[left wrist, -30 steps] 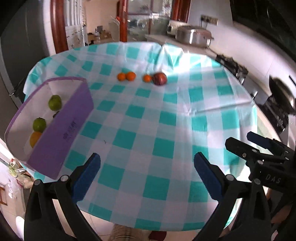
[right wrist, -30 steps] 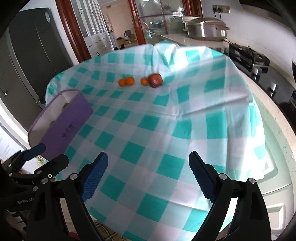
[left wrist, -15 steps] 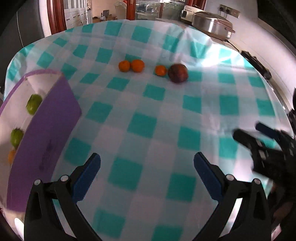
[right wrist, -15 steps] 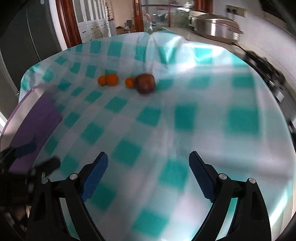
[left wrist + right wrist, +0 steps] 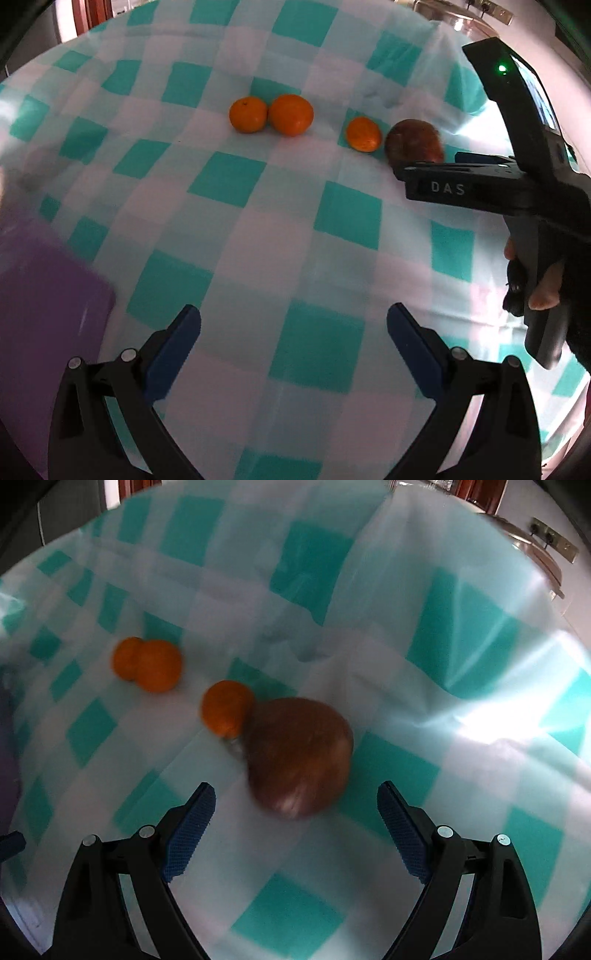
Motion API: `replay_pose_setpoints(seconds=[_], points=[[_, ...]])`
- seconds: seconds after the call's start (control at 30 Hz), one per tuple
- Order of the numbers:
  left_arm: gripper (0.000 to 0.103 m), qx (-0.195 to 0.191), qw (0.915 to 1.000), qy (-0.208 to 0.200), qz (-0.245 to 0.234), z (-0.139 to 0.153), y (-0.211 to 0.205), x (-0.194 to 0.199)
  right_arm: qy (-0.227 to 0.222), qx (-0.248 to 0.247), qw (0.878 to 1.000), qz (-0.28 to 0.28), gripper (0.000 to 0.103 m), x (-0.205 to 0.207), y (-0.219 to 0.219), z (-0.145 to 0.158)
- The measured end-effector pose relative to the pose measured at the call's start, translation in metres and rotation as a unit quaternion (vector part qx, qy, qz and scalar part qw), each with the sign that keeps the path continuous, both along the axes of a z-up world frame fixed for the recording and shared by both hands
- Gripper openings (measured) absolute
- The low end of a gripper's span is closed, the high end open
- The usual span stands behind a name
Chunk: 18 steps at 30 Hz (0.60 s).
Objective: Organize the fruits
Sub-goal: 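Grasp the red-brown fruit with the right tool while the left grasps a tangerine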
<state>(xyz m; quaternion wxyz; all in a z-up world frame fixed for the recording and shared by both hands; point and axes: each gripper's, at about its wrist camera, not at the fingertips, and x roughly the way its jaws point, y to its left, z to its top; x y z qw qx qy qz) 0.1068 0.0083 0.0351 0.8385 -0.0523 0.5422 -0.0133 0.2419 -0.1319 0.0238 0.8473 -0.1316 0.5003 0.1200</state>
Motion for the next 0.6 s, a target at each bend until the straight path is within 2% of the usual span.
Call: replay_pose_setpoints(seconds=[0.17,0.2,0.23,0.4,0.6], points=[[0.101,-0.004,1.0,0.002,-0.005,-0.014,-0.005,0.037,-0.004,0.004,1.0,0.016,0.084,0.018,0.005,-0.012],[0.101,-0.004,1.0,0.001,-0.007,-0.016,-0.006,0.043,-0.007,0.009,1.0,0.02,0.07,0.02,0.006,-0.012],[0.101,-0.003,0.9999,0.0,-0.01,-0.018,-0.008,0.051,-0.011,0.012,1.0,0.02,0.061,0.021,0.005,-0.012],[0.101,-0.006,0.9998,-0.008,-0.018,-0.027,-0.018,0.089,-0.011,0.051,0.999,-0.001,0.059,0.014,-0.014,-0.005],[0.1,-0.006,0.9978,-0.047,-0.046,-0.031,-0.043,0.135,-0.071,0.096,0.989,-0.092,0.059,-0.014,-0.063,0.039]])
